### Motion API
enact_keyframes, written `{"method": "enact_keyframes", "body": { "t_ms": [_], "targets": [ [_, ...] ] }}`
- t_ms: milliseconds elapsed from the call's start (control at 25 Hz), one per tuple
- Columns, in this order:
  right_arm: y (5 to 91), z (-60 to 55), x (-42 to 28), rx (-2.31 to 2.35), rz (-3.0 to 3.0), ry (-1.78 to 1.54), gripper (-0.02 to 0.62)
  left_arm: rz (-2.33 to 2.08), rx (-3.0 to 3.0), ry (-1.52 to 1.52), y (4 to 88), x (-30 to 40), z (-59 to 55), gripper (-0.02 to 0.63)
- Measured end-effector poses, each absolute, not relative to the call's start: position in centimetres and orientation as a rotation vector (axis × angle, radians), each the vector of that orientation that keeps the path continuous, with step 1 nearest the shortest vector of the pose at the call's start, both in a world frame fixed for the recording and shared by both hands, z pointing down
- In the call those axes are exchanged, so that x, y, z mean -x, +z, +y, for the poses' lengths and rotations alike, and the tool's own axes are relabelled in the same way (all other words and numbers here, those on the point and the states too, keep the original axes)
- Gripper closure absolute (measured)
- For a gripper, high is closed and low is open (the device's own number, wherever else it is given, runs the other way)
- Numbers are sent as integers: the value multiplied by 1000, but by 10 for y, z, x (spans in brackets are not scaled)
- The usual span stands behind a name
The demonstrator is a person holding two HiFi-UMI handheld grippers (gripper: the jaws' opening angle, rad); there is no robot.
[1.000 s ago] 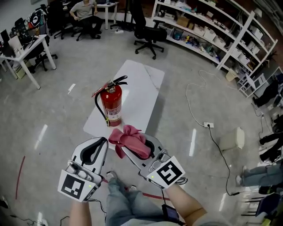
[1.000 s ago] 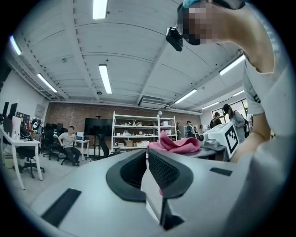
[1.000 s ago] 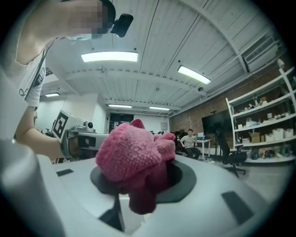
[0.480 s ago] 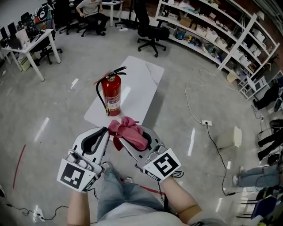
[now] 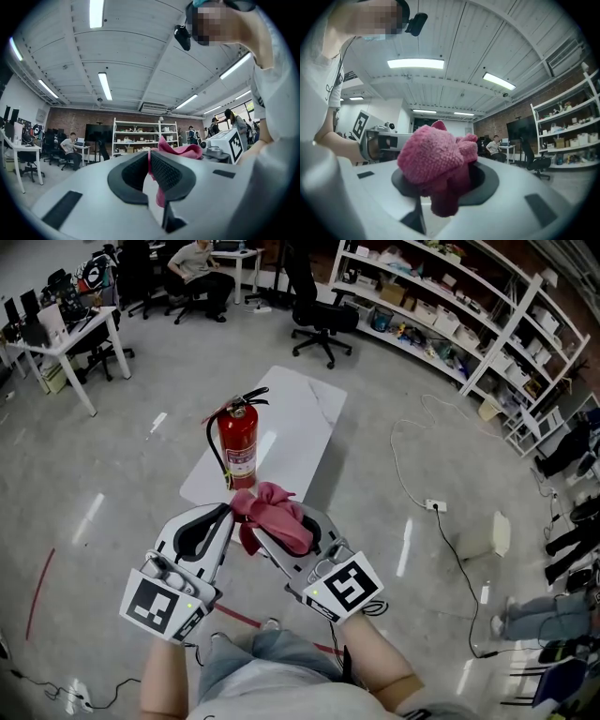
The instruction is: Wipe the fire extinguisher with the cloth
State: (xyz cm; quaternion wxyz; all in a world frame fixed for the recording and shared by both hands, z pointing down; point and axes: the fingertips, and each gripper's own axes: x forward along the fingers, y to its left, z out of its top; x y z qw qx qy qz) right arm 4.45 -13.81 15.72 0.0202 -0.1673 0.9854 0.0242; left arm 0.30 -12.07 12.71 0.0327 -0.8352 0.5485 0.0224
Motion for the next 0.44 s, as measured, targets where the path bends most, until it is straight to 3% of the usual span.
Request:
{"method": "enact_keyframes", "body": {
  "t_ms": [440],
  "targets": [
    [148,-121,-28,515,3046,97,433,1690,2573,50,124,12,-104,582]
  ]
}}
